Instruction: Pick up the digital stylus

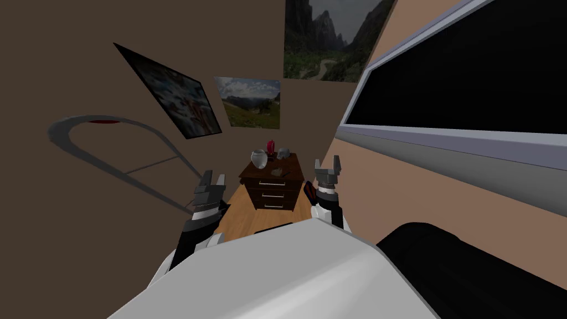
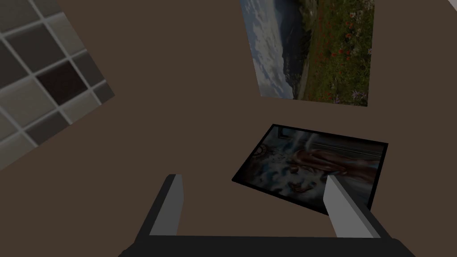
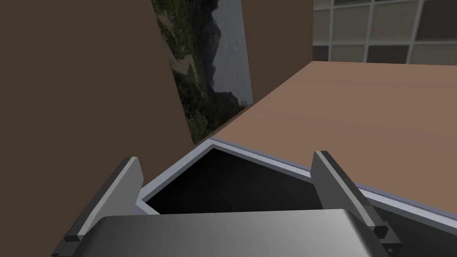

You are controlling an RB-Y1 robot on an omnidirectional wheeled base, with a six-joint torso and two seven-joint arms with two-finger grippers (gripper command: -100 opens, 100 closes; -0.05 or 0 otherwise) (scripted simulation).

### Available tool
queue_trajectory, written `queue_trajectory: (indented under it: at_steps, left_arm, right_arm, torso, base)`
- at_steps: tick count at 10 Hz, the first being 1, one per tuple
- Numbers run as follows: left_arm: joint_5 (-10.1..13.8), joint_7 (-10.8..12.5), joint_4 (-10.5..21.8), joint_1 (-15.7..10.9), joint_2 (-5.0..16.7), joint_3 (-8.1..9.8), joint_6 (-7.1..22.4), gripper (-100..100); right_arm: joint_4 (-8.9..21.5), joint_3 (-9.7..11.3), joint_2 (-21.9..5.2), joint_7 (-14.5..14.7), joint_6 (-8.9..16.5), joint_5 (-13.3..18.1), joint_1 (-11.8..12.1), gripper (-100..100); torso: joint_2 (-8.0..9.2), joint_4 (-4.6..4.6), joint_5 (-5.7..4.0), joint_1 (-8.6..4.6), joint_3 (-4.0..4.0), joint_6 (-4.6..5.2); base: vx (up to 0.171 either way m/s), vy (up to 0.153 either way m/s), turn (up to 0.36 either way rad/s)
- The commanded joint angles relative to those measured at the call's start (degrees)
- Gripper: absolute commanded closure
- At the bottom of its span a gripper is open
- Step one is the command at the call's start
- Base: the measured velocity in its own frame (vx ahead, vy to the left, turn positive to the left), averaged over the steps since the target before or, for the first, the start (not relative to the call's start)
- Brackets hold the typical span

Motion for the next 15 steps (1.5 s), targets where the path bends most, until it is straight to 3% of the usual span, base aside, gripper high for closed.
queue_trajectory:
  at_steps: [1, 6, 7, 10, 11, 13, 14, 15]
  left_arm:
    - [0.0, 0.0, 0.0, 0.0, 0.0, 0.0, 0.0, 0]
    - [0.0, 0.0, 0.0, -0.01, 0.0, 0.0, 0.0, 0]
    - [0.0, 0.0, 0.0, -0.01, 0.0, 0.0, 0.0, 0]
    - [0.0, 0.0, 0.0, -0.01, 0.0, 0.0, 0.0, 0]
    - [0.0, 0.0, 0.0, -0.01, 0.0, 0.0, 0.0, 0]
    - [0.0, 0.0, 0.0, -0.01, 0.0, 0.0, 0.0, 0]
    - [0.0, 0.0, 0.0, -0.01, 0.0, 0.0, 0.0, 0]
    - [0.0, 0.0, 0.0, 0.0, 0.0, 0.0, 0.0, 0]
  right_arm:
    - [0.36, 0.04, -2.6, 0.22, 0.57, 0.5, 0.63, -100]
    - [2.34, 0.27, -10.51, 1.47, 3.9, 3.41, 4.18, -100]
    - [2.34, 0.27, -11.07, 1.47, 3.9, 3.41, 4.18, -100]
    - [4.62, 0.59, -16.82, 2.96, 7.96, 6.87, 8.26, -100]
    - [4.62, 0.59, -17.8, 2.96, 7.96, 6.87, 8.26, -100]
    - [6.39, 0.87, -21.53, 4.17, 10.95, 9.66, 11.4, -100]
    - [6.39, 0.87, -22.44, 4.17, 11.29, 9.66, 11.4, -100]
    - [7.32, 1.03, -24.53, 4.83, 13.14, 11.17, 13.06, -100]
  torso:
    - [0.0, 0.0, 0.0, 0.0, 0.0, 0.0]
    - [0.12, 0.02, 0.0, -0.02, 0.07, -0.01]
    - [0.14, 0.03, 0.0, 0.01, 0.08, -0.03]
    - [0.18, 0.04, 0.0, -0.01, 0.1, -0.01]
    - [0.21, 0.05, 0.0, 0.0, 0.12, -0.02]
    - [0.15, 0.03, 0.01, 0.02, 0.09, -0.01]
    - [0.17, 0.04, 0.01, 0.04, 0.1, -0.02]
    - [0.14, 0.04, 0.01, 0.02, 0.08, 0.02]
  base:
    - [-0.01, 0.004, 0.098]
    - [-0.03, 0.002, 0.138]
    - [-0.028, 0.005, 0.078]
    - [-0.045, 0.008, 0.244]
    - [-0.038, 0.01, 0.09]
    - [-0.041, 0.023, 0.246]
    - [-0.031, 0.015, 0.117]
    - [-0.03, 0.031, 0.177]
